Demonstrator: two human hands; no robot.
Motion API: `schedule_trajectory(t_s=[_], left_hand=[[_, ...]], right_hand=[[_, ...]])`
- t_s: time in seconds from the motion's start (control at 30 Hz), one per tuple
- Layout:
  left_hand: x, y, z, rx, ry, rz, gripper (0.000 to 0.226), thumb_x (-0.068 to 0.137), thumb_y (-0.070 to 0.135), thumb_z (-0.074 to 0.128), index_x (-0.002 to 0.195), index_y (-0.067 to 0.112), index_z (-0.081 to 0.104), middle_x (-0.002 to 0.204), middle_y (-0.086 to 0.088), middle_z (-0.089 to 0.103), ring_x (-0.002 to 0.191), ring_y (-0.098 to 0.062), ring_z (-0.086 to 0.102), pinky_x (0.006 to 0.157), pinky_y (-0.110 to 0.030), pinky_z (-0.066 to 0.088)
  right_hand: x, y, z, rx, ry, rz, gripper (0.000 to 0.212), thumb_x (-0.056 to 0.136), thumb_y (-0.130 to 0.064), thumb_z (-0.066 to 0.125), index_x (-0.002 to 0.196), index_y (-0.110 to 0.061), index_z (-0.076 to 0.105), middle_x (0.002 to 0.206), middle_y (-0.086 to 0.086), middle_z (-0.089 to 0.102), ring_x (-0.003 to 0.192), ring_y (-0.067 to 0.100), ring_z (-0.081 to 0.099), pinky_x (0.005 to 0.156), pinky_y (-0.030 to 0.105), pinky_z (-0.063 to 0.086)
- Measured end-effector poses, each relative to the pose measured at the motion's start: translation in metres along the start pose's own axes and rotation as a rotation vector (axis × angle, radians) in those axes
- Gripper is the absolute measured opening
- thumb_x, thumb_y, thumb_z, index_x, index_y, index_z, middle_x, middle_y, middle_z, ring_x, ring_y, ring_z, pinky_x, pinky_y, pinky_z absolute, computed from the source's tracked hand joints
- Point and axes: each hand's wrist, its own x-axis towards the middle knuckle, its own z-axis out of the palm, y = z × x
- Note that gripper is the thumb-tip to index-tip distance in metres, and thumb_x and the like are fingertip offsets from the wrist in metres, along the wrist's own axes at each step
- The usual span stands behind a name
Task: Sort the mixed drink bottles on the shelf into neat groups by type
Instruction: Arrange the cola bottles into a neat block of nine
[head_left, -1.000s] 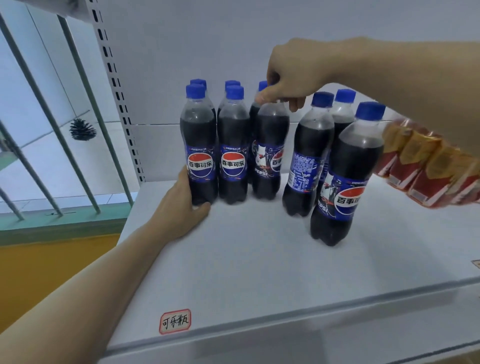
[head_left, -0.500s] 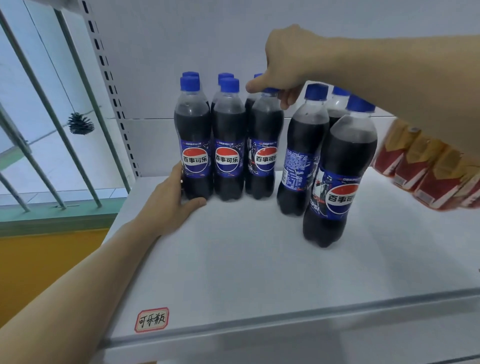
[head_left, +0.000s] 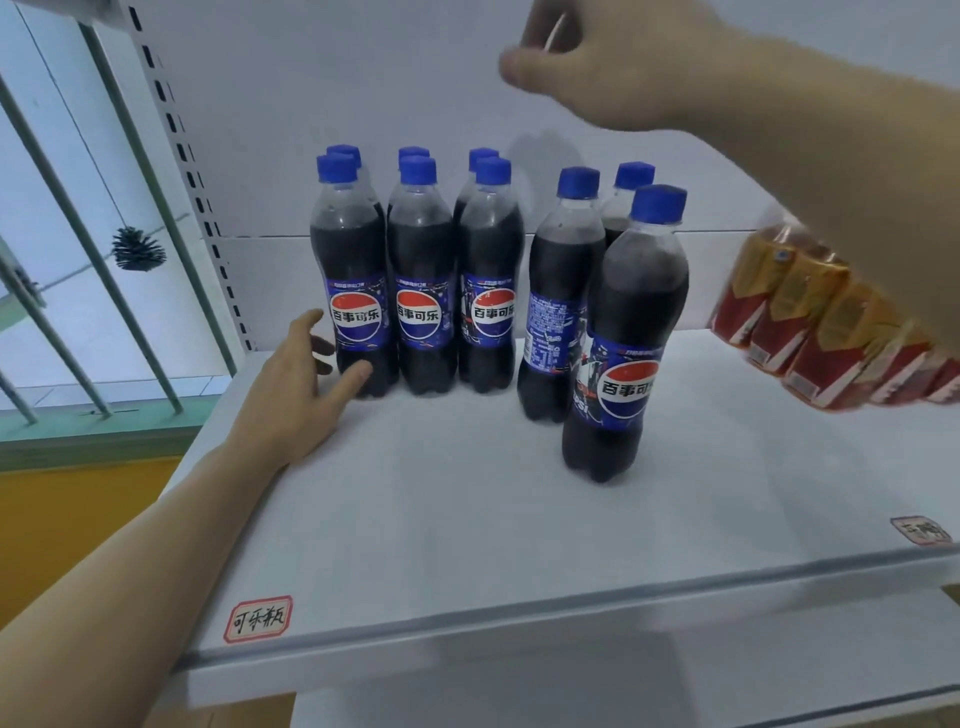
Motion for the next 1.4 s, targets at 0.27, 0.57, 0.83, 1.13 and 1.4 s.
schedule_trajectory(t_s=[0.27, 0.57, 0.83, 1.13, 1.4], left_hand=[[-0.015, 0.021, -0.027, 0.122, 0.204, 0.100, 0.021, 0.100, 0.020, 0.051, 0.081, 0.010, 0.053, 0.071, -0.008, 0.055, 0.067, -0.032, 0.051, 0.062, -0.042, 0.042], [-0.033, 0.109, -0.035, 0.197, -0.235, 0.327, 0.001, 0.094, 0.019, 0.066, 0.093, 0.020, 0.066, 0.083, 0.007, 0.065, 0.075, -0.011, 0.060, 0.063, -0.017, 0.044], [-0.087, 0.178, 0.052, -0.349, -0.464, 0.138, 0.094, 0.076, 0.027, 0.088, 0.151, 0.031, 0.032, 0.136, 0.017, 0.060, 0.122, 0.001, 0.058, 0.103, -0.026, 0.048], [-0.095, 0.126, -0.013, -0.371, -0.352, 0.139, 0.073, 0.086, 0.035, 0.078, 0.143, 0.044, 0.035, 0.131, 0.028, 0.057, 0.122, 0.001, 0.058, 0.097, -0.019, 0.051], [-0.053, 0.057, -0.053, -0.393, -0.241, 0.018, 0.061, 0.088, 0.025, 0.078, 0.132, 0.041, 0.040, 0.115, 0.032, 0.060, 0.113, 0.002, 0.061, 0.086, -0.011, 0.051]], right_hand=[[-0.147, 0.026, 0.035, 0.834, 0.516, 0.286, 0.021, 0.090, -0.026, 0.069, 0.108, -0.016, 0.063, 0.094, -0.007, 0.069, 0.085, 0.004, 0.066, 0.080, 0.025, 0.057], [-0.215, 0.022, 0.123, 1.176, 0.169, 0.401, 0.061, 0.082, -0.029, 0.080, 0.135, -0.026, 0.052, 0.118, -0.015, 0.070, 0.107, 0.007, 0.069, 0.084, 0.019, 0.056], [-0.224, 0.000, 0.121, 1.245, 0.269, 0.446, 0.056, 0.072, -0.031, 0.086, 0.122, -0.027, 0.062, 0.109, -0.011, 0.075, 0.097, 0.010, 0.074, 0.077, 0.019, 0.058], [-0.205, -0.047, 0.113, 1.249, -0.106, 0.265, 0.055, 0.083, -0.045, 0.071, 0.134, -0.033, 0.055, 0.116, -0.020, 0.070, 0.108, 0.000, 0.067, 0.081, 0.018, 0.055], [-0.111, -0.100, 0.137, 1.038, -0.180, 0.084, 0.055, 0.081, -0.037, 0.083, 0.123, -0.045, 0.048, 0.104, -0.032, 0.066, 0.100, -0.010, 0.065, 0.079, 0.013, 0.056]])
